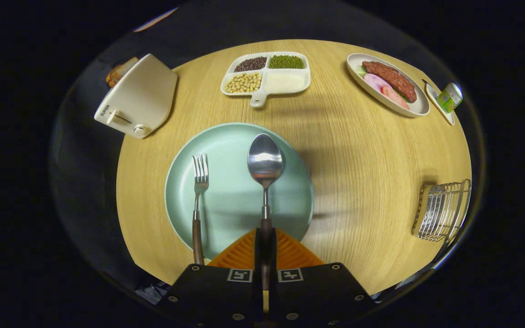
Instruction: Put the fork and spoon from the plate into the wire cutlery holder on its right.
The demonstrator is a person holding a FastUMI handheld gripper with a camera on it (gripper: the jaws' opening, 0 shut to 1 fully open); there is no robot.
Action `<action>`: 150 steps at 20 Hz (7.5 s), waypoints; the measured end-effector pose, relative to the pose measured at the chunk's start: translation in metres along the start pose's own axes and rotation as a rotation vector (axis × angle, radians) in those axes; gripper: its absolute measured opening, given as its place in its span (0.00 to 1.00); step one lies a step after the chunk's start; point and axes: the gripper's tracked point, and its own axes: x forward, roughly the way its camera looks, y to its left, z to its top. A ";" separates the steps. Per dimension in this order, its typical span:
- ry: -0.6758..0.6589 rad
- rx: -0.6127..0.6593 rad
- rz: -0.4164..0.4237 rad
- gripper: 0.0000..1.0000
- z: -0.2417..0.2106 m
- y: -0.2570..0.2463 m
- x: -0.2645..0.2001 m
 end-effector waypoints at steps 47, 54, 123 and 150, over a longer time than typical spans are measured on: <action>-0.850 -0.100 -0.014 0.70 0.098 -0.161 -0.208; -0.825 -0.208 0.072 0.88 0.080 -0.045 -0.166; -0.168 0.224 -0.221 0.06 -0.056 -0.229 -0.112; -1.135 -0.102 -0.082 0.77 0.109 -0.200 -0.310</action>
